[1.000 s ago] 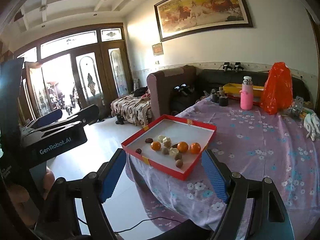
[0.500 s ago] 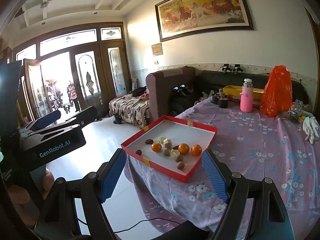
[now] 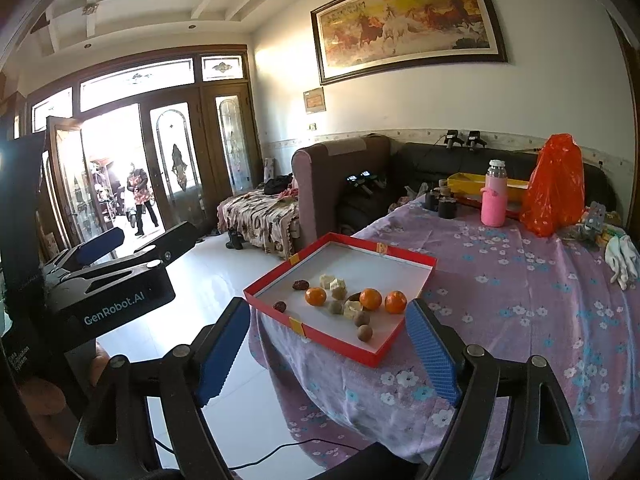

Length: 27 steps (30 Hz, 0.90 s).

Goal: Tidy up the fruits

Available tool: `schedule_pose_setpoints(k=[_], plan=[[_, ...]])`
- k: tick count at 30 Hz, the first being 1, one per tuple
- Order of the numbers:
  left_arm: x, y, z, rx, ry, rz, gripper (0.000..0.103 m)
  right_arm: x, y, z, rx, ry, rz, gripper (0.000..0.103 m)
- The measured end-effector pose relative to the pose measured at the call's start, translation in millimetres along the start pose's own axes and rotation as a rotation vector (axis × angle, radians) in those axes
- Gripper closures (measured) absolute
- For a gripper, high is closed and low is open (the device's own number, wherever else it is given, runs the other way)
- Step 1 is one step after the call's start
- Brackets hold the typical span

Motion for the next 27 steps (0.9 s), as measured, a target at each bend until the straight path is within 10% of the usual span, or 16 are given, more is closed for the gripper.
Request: schedule_pose_setpoints(k=[27], plan=[[2.7, -7.0, 1.8, 0.000, -0.007, -0.005, 0.000, 4.0, -1.0, -10.8, -0.004, 0.007, -0.012, 0.021]])
Point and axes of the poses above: each gripper's, at about its wrist camera, not at the fingertips, and x roughly the way its jaws point, z to its right, y to its top, the point moved 3 cm from there along x, roughly the way its jaws point, and after that the axes turned 7 degrees about z, right-handed, at the moved point
